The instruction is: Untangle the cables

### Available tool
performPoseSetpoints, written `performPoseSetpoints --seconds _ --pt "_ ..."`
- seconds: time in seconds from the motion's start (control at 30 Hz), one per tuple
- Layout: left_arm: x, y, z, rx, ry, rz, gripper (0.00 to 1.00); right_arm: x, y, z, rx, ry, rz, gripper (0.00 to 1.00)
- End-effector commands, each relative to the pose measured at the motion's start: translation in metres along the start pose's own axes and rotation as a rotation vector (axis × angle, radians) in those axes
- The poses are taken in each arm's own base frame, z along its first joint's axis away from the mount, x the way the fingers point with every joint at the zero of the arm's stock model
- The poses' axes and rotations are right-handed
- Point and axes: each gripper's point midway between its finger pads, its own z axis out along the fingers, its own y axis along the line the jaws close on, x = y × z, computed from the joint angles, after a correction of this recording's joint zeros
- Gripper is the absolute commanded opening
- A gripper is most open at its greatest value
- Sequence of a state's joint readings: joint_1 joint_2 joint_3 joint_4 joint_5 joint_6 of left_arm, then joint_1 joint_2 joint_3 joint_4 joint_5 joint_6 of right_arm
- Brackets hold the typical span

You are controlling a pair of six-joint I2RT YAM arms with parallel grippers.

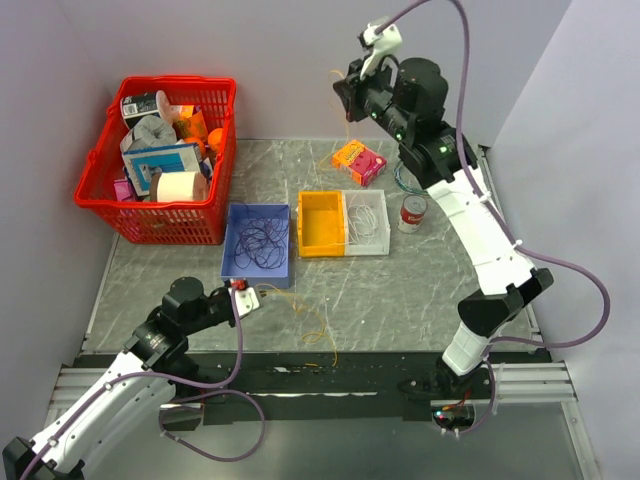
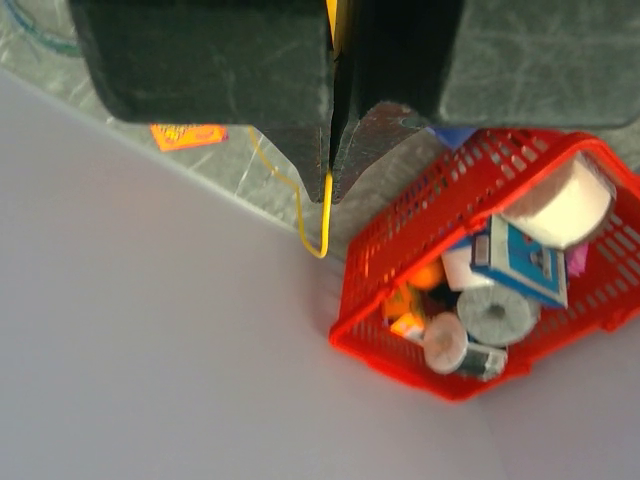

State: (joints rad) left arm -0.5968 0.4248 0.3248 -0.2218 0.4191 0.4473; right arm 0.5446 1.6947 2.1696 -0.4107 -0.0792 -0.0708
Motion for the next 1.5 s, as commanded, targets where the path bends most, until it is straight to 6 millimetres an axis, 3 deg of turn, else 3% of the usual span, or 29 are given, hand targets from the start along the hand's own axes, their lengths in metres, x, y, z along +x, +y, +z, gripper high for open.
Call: performPoseSetpoints --seconds 0.0,0.33,0.6,0.7,0.83,1.03,1.17,1.2,1.27,1.3,1.33,1.37,1.4,1.43,1.47 --pt "-0.009 0.006 0.0 -0.029 -0.036 0.006 0.01 0.026 0.001 0.013 0.002 0.043 0.036 0.0" --pt "-0.01 0.007 -0.001 -0.036 -0.04 0.007 0.01 0.126 0.004 0.028 0.016 0.223 0.145 0.0" --pt "-0.01 0.008 -0.001 -0.04 -0.042 0.006 0.01 0.203 0.018 0.045 -0.007 0.37 0.261 0.0" --pt "-0.01 0.009 -0.001 -0.043 -0.041 0.006 0.01 0.236 0.018 0.047 0.013 0.423 0.292 0.0" --pt "-0.01 0.009 -0.001 -0.044 -0.04 0.005 0.01 0.295 0.016 0.045 0.056 0.536 0.301 0.0" --pt "-0.009 0.01 -0.001 -0.047 -0.036 0.003 0.01 0.344 0.024 0.042 0.043 0.64 0.333 0.0" --pt "-0.01 0.01 -0.002 -0.048 -0.037 0.002 0.01 0.361 0.034 0.037 -0.001 0.696 0.351 0.0" --pt "-0.01 0.01 -0.002 -0.049 -0.037 0.001 0.01 0.357 0.034 0.038 -0.009 0.695 0.345 0.04" --pt "-0.011 0.011 -0.002 -0.049 -0.041 0.001 0.01 0.354 0.036 0.033 -0.022 0.718 0.33 0.3" --pt "-0.012 0.011 -0.002 -0.051 -0.042 0.0 0.01 0.349 0.038 0.032 -0.034 0.715 0.319 0.57" --pt "-0.012 0.012 -0.002 -0.053 -0.042 0.0 0.01 0.332 0.038 0.029 -0.039 0.682 0.305 0.81" --pt "-0.013 0.012 -0.002 -0.055 -0.046 0.004 0.01 0.322 0.041 0.028 -0.049 0.659 0.289 0.97" --pt "-0.013 0.012 -0.003 -0.058 -0.048 0.003 0.01 0.314 0.042 0.025 -0.064 0.645 0.259 1.0" --pt "-0.014 0.012 -0.003 -0.059 -0.05 0.003 0.01 0.289 0.044 0.02 -0.075 0.594 0.239 1.0" --pt "-0.014 0.013 -0.003 -0.062 -0.051 0.003 0.01 0.278 0.045 0.016 -0.086 0.574 0.222 1.0"
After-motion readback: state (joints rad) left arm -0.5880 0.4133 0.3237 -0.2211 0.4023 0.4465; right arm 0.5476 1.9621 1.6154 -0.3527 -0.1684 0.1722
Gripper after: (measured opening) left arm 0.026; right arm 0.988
